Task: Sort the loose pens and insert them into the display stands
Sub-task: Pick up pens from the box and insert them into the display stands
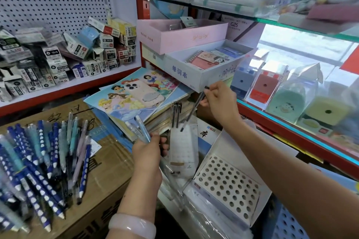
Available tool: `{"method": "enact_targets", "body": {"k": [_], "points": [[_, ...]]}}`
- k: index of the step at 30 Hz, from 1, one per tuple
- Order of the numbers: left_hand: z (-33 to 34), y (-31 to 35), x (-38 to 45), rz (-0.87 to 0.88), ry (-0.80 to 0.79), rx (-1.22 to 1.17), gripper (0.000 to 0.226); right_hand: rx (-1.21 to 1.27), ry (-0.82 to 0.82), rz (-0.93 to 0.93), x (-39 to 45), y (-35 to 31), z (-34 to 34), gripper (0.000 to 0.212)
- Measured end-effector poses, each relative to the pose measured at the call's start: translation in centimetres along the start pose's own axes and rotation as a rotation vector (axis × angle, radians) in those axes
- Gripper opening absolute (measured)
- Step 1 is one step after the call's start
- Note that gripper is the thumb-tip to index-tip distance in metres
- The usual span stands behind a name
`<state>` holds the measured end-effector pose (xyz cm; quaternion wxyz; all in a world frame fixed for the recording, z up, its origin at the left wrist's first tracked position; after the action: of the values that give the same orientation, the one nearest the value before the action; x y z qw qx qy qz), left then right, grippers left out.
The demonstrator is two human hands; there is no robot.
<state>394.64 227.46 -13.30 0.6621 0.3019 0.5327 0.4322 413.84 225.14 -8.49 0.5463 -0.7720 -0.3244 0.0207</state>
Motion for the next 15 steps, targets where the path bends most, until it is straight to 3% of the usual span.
{"method": "enact_targets", "body": {"k": [4,15], "points": [[0.4,0.5,-0.1,0.020,-0.026,-0.004,0.020,-0.232,-0.062,-0.123,-0.2,2.0,2.2,0.007],[1.0,0.9,-0.1,0.023,-0.054,0.011,0.015,-0.311,-0.070,-0.196,0.4,2.1,5.1,0.013]]}}
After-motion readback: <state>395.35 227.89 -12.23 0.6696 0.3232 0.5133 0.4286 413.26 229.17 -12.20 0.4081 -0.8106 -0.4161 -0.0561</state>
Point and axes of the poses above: each hand's wrist, its own x-axis towards the middle knuckle, its own z-axis out of the palm, y = z × x, the point moved 2 cm from there along x, towards the middle knuckle, and after that the axes turned 9 degrees about y, right-handed, at the moved point
